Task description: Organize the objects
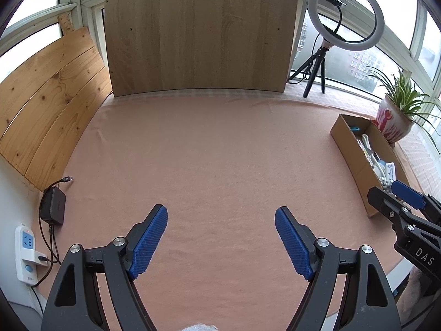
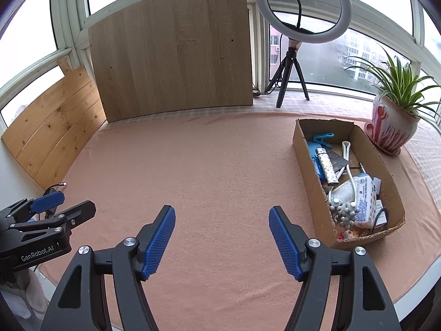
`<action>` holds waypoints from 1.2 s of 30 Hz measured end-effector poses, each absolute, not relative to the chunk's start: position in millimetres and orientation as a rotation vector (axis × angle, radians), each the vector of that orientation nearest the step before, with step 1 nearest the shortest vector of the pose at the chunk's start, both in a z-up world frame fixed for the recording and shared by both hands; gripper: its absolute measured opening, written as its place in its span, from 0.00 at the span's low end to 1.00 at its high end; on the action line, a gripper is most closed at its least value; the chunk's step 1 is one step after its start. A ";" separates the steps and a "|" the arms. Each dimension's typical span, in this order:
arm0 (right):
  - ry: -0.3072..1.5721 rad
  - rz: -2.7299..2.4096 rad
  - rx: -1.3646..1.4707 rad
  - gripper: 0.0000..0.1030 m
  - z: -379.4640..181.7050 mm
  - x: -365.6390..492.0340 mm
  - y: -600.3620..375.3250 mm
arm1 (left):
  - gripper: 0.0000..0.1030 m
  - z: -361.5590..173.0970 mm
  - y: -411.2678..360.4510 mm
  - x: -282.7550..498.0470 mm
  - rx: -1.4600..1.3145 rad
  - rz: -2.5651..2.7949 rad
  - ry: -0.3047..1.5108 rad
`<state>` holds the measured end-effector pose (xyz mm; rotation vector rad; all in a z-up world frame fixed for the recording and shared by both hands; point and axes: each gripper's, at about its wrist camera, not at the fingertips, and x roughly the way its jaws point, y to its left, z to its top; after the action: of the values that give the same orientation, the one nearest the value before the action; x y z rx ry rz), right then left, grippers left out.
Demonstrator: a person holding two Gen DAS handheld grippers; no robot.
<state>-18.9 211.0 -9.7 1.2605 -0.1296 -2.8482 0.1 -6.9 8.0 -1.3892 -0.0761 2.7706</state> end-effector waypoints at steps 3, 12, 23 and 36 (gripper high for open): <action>-0.131 -2.845 1.266 0.65 -10.5 -19.5 210.8 | 0.81 7.3 -5.9 0.6 -1.391 2.771 -0.077; -0.148 -2.834 1.283 0.65 -13.4 -19.1 212.0 | 0.81 5.9 -5.5 2.1 -1.398 2.774 -0.083; -0.152 -2.831 1.286 0.65 -13.8 -18.0 212.3 | 0.81 7.0 -6.0 3.7 -1.400 2.777 -0.088; -0.169 -2.830 1.294 0.65 -14.2 -15.4 213.7 | 0.81 7.7 -7.0 5.6 -1.407 2.780 -0.082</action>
<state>-15.4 213.7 -14.2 1.2939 -0.1685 -2.8304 5.6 -7.0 7.7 -1.4066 -0.0823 2.7798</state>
